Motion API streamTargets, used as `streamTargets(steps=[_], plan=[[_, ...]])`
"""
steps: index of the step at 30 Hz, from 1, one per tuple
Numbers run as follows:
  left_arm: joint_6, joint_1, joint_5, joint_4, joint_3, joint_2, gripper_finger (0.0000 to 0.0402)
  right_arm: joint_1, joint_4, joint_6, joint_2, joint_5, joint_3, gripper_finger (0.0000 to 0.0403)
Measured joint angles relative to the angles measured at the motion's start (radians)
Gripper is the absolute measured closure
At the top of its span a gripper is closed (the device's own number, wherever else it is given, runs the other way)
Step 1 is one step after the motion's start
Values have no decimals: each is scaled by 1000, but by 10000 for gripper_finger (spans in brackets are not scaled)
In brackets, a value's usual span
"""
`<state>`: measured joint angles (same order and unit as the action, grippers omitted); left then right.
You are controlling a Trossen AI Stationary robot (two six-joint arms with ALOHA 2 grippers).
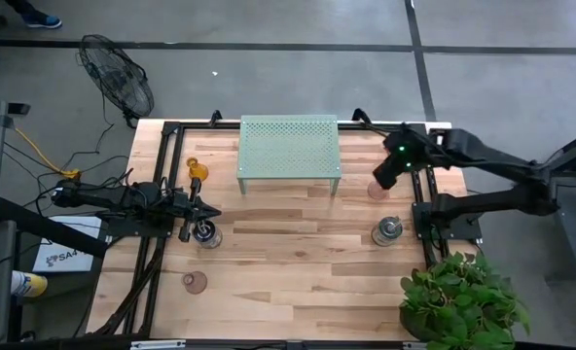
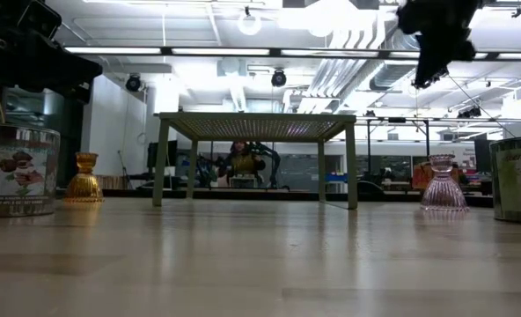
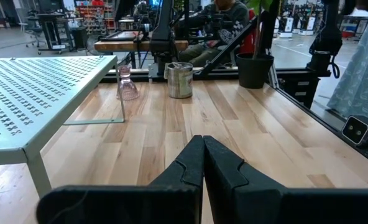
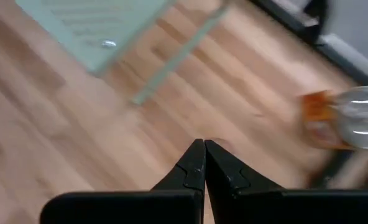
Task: Pick & Place candle stick holders
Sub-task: Put the top silver scented candle on the shelf
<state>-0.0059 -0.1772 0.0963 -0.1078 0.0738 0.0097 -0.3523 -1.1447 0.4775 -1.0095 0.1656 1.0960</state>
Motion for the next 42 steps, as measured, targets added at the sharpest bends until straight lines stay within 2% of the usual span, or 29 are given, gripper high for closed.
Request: streamTargets(steps=[5, 8, 12, 21, 25, 30, 42], plan=[[0, 0, 2, 0, 0, 0, 400, 0, 125, 213, -43, -78, -58, 402], [0, 0, 4, 0, 0, 0, 400, -1, 158, 322, -104, -21, -40, 402], [0, 0, 4, 0, 0, 0, 400, -4, 158, 353, -241, 109, 57, 402], [0, 0, 3, 0, 0, 0, 400, -54, -211, 418, -594, 243, 433, 402], [0, 0, 3, 0, 0, 0, 400, -67, -247, 487, -668, 314, 520, 402], [0, 0, 3, 0, 0, 0, 400, -114, -249, 561, -687, 348, 458, 402], [0, 0, -1, 0, 0, 0, 400, -189, -227, 715, -687, 317, 214, 402]])
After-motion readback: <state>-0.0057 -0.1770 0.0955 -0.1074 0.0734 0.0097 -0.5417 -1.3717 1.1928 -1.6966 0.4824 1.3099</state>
